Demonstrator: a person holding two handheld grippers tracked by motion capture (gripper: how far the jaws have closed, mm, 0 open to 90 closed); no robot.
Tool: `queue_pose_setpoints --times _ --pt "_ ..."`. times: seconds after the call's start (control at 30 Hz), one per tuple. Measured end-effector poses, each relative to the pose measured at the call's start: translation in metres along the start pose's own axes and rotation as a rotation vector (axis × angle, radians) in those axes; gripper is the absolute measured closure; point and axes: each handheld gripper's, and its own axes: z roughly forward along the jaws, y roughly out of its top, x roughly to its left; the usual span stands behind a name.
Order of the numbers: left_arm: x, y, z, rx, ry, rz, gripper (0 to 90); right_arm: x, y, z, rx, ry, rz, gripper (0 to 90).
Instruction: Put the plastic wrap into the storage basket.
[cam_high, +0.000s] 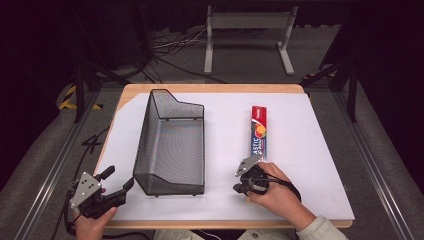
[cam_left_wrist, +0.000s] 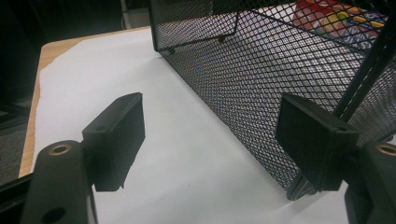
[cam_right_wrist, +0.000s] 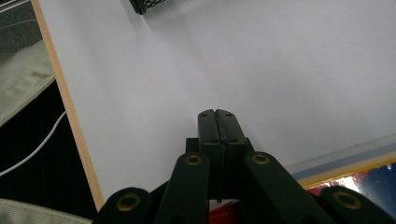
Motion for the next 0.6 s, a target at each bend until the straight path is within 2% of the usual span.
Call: queue_pose_setpoints --times 0.27,0.4,0.43,0.6 --pt "0.001 0.000 -0.001 -0.004 0.002 -0.005 24.8 -0.001 -0.008 -0.008 0.047 -0.009 0.016 90.0" --pt "0.001 0.000 -0.002 -0.007 0.001 -0.008 24.9 -0.005 -0.018 -0.017 0.070 -0.013 0.043 90.0" --pt "0.001 0.000 -0.002 -0.007 0.003 -0.006 24.8 -0.006 -0.020 -0.018 0.083 -0.027 0.042 90.0" --pt "0.001 0.000 -0.001 -0.006 0.003 -0.005 24.9 -0.012 -0.034 -0.028 0.085 -0.037 0.089 90.0"
